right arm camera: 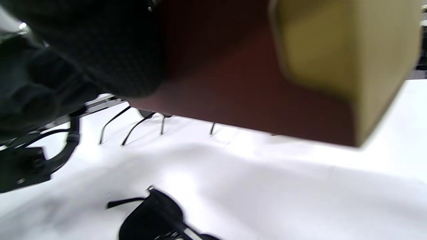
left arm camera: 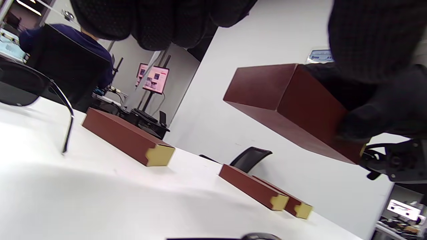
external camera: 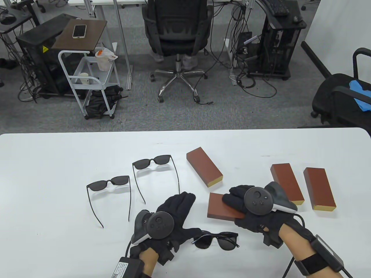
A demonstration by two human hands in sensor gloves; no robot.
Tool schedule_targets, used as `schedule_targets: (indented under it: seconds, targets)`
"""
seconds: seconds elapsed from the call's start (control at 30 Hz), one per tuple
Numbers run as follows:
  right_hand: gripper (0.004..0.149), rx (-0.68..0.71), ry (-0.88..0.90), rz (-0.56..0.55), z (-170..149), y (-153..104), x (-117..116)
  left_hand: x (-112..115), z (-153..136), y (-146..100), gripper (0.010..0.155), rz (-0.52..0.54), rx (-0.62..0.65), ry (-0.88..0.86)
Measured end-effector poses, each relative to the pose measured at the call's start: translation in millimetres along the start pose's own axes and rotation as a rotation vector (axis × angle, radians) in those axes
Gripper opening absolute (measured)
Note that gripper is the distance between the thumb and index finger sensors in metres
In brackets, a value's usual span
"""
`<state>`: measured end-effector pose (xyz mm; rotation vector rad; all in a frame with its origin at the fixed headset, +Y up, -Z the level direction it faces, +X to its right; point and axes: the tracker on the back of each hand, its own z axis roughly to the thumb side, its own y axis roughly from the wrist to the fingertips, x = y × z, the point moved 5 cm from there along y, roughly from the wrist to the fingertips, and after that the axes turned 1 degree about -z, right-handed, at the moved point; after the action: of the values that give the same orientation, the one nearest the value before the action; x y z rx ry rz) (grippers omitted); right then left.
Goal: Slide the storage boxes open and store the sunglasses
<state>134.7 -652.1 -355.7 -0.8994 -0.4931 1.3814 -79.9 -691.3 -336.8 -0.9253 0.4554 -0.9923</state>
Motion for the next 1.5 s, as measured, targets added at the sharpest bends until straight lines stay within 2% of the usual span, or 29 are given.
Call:
schedule_targets:
  seconds: [0.17,0.3,0.4,0.47,0.6,0.73,0.87,1.07,1.27,1.5]
  targets:
    - [0.074,0.074,0.015,0.003,24,3,-10,7,6,1,0.102,-0.042,0.04,-0.037]
    - [0.074,0.108,0.043,0.007,32,6,-17,12,9,3,0.102,-0.072,0.043,-0.056]
    - [0.074,0.106,0.063,-0.014,30,6,-20,25,6,6,0.096,-0.184,-0.004,-0.166]
    - [0.077,0.098,0.085,-0.016,25,5,-26,28,4,8,0.093,-0.182,-0.02,-0.23]
    - [0.082,0.056,0.13,-0.104,6,-2,-28,29,-4,8,0.093,-0.2,-0.043,-0.206]
    - [0.09,-0.029,0.198,-0.108,-26,-13,-33,26,-12,6,0.094,-0.211,-0.064,-0.195]
    - [0.095,-0.054,0.25,-0.093,-43,-23,-39,23,-15,5,0.094,-0.203,-0.066,-0.218]
    - [0.087,-0.039,0.393,-0.121,-48,-27,-40,23,-15,6,0.094,-0.19,-0.053,-0.25]
    - [0.09,-0.059,0.371,-0.146,-51,-27,-39,23,-19,6,0.094,-0.202,-0.069,-0.236]
    - [0.086,-0.128,0.399,-0.156,-75,-34,-37,17,-33,0,0.094,-0.195,-0.123,-0.222]
